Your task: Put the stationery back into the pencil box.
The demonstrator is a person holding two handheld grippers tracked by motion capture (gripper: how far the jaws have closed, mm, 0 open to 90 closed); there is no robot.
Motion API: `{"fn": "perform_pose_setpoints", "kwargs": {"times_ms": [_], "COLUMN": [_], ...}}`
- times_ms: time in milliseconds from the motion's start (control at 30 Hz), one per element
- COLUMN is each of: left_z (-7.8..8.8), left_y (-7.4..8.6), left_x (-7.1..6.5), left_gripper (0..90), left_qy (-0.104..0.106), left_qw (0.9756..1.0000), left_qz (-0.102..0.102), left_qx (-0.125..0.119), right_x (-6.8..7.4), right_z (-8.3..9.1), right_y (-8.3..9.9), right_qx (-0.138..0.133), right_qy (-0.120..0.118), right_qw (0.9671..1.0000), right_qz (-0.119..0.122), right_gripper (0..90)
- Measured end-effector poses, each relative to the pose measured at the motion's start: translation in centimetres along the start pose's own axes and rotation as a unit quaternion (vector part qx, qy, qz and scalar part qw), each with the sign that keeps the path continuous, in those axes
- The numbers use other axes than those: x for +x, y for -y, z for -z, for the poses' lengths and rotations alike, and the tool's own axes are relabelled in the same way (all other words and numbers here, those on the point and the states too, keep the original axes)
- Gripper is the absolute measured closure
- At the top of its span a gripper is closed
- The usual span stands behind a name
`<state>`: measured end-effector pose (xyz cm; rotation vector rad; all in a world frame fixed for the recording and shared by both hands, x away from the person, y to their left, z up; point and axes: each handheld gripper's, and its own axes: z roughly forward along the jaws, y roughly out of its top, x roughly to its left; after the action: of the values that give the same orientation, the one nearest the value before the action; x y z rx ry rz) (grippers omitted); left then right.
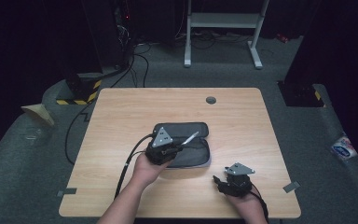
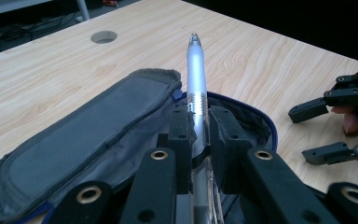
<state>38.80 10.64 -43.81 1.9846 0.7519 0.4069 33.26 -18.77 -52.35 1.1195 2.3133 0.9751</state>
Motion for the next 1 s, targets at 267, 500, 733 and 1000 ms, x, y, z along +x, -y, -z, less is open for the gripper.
{"fn": "perform_pose_setpoints", "kwargs": {"times_ms": [267,500,733,1000], "left_z": [-1.1,-1.8,-2.7,-3.3], "left_y": [0.3,0.7,1.2,1.5], "left_x": [0.1,-0.2,-0.4,-0.5], "left_gripper": [79.1,79.1,79.0,79.0], "left_qy": [0.013,0.018,0.021,0.031], "left_qw": [0.9997,0.9990,0.9974,0.9950], "left_qz": [-0.008,-0.016,-0.021,-0.026], "left_qx": [0.021,0.037,0.066,0.091], "right_x": [0.0,0.0,0.1,0.0], "right_z": [0.0,0.0,0.0,0.0], "right_y": [0.0,0.0,0.0,0.0], "right_qx": [0.000,0.001,0.001,0.001], "right_qy": [0.000,-0.001,0.000,-0.001], "right_qw": [1.0000,1.0000,1.0000,1.0000], "right_qz": [-0.001,-0.003,-0.002,-0.003], "right_gripper": [36.9,36.9,36.9,36.9]}}
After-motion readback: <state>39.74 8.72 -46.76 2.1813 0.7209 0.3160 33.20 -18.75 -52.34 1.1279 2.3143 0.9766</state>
